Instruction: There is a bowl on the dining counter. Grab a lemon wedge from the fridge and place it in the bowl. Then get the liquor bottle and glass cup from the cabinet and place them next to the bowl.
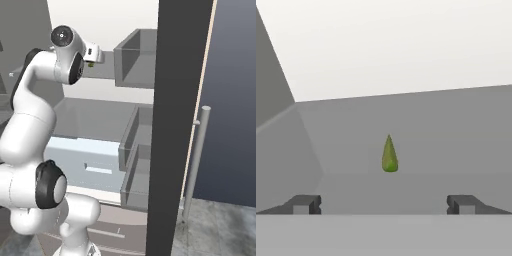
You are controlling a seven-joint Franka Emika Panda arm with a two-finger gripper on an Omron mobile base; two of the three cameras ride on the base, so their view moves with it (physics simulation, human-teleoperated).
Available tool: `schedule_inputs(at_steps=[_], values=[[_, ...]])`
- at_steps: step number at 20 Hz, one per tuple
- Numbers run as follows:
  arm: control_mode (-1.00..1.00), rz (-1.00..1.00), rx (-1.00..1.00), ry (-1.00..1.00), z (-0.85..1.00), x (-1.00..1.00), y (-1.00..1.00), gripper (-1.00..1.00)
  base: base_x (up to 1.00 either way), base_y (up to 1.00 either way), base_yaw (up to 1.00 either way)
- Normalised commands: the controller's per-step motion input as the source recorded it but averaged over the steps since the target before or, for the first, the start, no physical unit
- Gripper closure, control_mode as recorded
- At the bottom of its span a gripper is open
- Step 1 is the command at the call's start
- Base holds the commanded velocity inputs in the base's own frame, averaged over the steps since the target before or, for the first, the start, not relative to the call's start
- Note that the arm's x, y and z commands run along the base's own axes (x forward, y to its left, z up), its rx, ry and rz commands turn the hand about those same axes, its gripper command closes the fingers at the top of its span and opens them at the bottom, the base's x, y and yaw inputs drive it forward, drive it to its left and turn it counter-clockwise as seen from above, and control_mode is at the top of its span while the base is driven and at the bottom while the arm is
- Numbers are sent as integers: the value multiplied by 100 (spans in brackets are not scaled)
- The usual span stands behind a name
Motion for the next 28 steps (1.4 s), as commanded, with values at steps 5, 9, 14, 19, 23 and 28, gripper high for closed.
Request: schedule_inputs(at_steps=[5, 9, 14, 19, 23, 28], values=[[-100, 0, -1, 6, -8, 36, 0, -100, 0, 0, 0], [-100, 0, -4, 2, -24, 28, 0, -100, 0, 0, 0], [-100, 0, -3, 0, -13, 24, 0, -100, 0, 0, 0], [-100, 0, 0, 0, -4, 26, 0, -100, 0, 0, 0], [-100, 0, 0, 0, -7, 23, 1, -100, 0, 0, 0], [-100, 0, -1, 0, -24, 18, 3, -100, 0, 0, 0]])
